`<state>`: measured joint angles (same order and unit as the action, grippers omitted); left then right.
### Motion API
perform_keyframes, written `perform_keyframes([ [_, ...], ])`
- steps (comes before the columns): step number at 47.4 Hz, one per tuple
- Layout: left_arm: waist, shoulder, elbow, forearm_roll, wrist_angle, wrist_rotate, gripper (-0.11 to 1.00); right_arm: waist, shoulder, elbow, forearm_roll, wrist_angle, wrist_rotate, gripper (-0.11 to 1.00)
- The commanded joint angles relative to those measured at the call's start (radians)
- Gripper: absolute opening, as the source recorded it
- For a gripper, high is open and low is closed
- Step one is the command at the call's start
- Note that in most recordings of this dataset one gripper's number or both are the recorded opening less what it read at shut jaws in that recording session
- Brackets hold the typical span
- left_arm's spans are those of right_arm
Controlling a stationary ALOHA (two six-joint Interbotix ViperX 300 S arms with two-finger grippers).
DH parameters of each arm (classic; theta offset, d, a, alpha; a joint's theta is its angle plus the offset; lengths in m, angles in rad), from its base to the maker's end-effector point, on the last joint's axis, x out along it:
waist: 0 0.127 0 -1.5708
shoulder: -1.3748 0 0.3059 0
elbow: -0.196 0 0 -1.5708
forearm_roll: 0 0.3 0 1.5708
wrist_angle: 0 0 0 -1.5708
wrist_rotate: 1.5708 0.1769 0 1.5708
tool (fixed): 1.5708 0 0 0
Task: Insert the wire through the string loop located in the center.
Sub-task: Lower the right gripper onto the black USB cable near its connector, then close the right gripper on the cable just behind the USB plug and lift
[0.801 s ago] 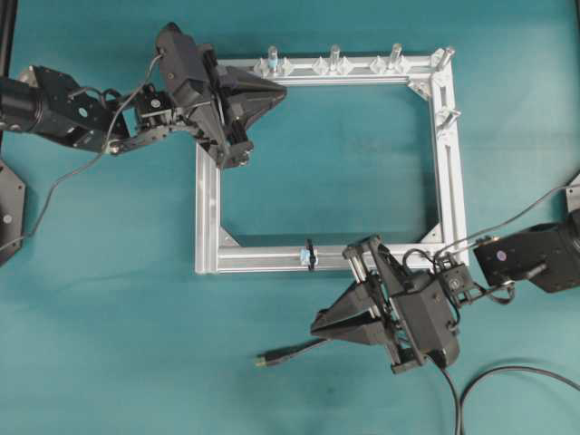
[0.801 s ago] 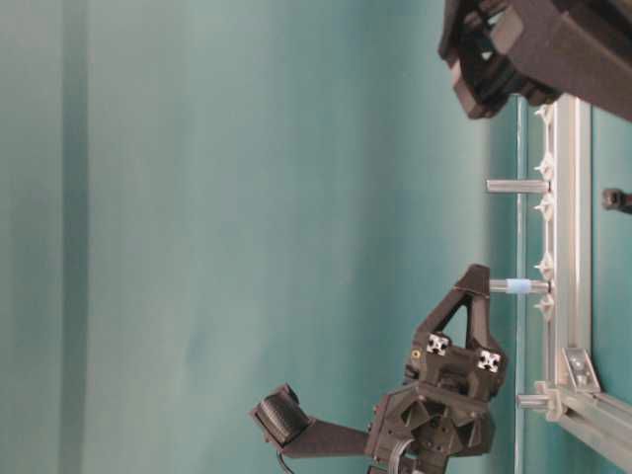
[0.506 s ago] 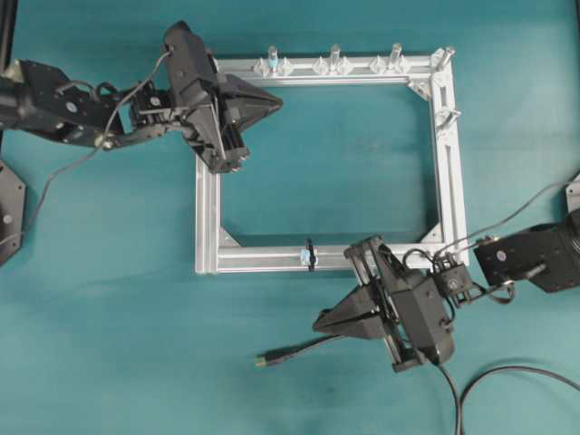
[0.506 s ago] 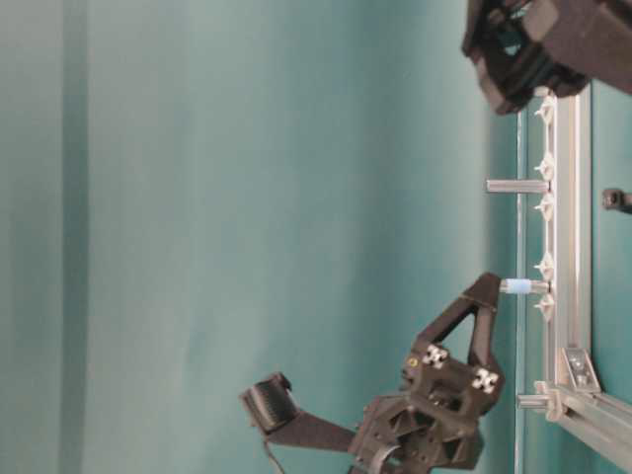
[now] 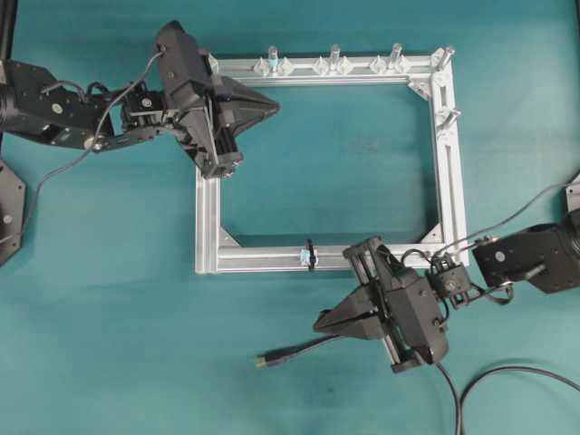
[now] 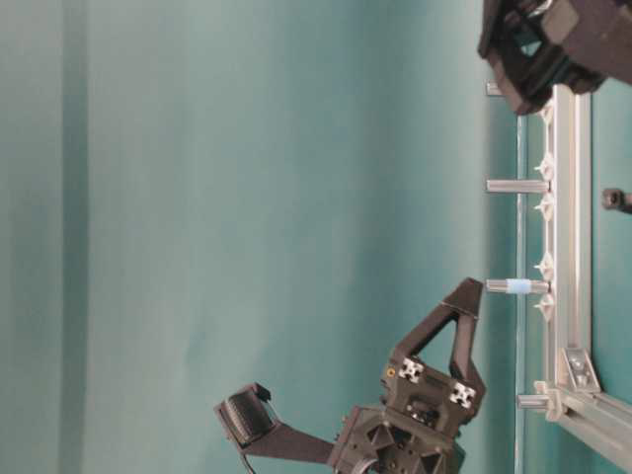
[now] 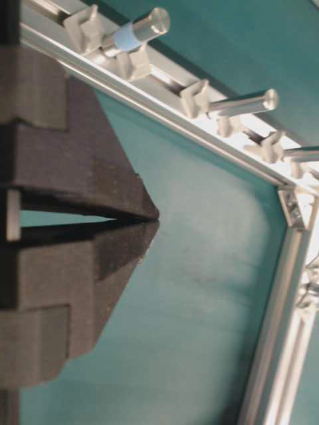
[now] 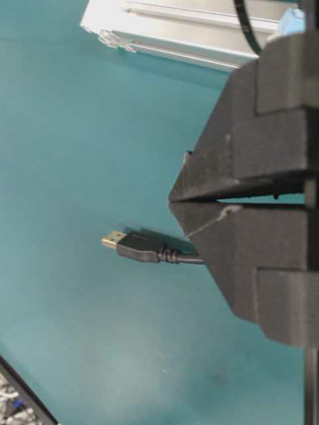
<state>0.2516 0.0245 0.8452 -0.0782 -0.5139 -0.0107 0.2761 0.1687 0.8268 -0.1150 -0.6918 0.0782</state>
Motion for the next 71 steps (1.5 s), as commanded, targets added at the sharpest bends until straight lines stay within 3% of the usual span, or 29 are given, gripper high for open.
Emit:
perform_keyframes([
  [1,-0.005,-0.026,-0.006,0.003,-0.005,-0.009,0.0,-0.002,-0.014,-0.023,-0.003,-0.002,0.002,0.0],
  [6,-0.005,-0.026,-0.006,0.003,-0.003,-0.008,0.0,-0.002,-0.012,-0.029,-0.003,0.012,0.002,0.01],
  [8,-0.005,-0.026,-0.006,0.003,-0.003,-0.008,0.0,-0.002,-0.014,-0.034,-0.003,0.021,0.002,0.06],
  [16,-0.005,-0.026,-0.006,0.003,-0.003,-0.008,0.0,-0.002,-0.012,-0.04,-0.003,0.043,0.002,0.44],
  [36,-0.005,-0.026,-0.006,0.003,0.0,-0.008,0.0,0.011,-0.003,-0.043,-0.003,0.049,0.002,0.44],
  [71,-0.005,-0.031,-0.009,0.003,0.0,-0.008,0.0,0.041,0.127,-0.104,-0.003,0.043,0.003,0.44],
])
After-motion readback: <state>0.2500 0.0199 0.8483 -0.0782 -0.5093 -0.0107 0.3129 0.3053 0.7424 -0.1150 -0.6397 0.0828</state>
